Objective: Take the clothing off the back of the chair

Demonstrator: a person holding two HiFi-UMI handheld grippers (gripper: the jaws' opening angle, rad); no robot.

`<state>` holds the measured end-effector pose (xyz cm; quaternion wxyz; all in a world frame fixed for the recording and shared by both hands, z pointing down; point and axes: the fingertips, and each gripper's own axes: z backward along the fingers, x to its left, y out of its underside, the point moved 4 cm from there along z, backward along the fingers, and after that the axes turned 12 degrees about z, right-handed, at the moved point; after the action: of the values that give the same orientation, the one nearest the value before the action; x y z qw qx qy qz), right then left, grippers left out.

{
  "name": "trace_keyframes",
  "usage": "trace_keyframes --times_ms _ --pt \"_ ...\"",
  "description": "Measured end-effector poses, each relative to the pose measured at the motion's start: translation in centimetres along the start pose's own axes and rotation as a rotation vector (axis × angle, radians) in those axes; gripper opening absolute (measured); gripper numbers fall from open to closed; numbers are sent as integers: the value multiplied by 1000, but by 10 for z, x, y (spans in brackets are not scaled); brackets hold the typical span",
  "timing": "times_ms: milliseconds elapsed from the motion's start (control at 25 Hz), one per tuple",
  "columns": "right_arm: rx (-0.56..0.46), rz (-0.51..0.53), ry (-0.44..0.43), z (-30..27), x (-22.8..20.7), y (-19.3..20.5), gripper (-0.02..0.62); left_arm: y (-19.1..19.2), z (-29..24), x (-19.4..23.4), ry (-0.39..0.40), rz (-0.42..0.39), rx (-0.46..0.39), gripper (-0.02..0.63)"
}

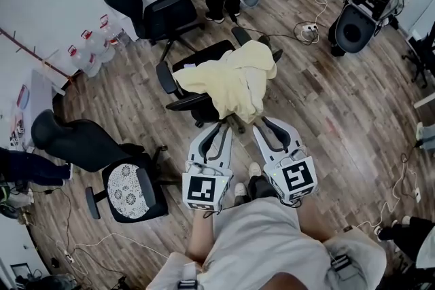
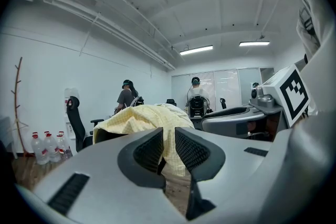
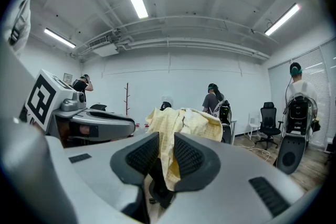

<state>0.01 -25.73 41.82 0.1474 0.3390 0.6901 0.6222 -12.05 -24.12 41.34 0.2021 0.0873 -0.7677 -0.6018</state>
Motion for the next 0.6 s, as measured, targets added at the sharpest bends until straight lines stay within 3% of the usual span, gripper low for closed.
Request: trace_keyframes --times_ms 600 --pt "26 -17 5 -14 -10 6 173 7 -16 12 -8 20 27 129"
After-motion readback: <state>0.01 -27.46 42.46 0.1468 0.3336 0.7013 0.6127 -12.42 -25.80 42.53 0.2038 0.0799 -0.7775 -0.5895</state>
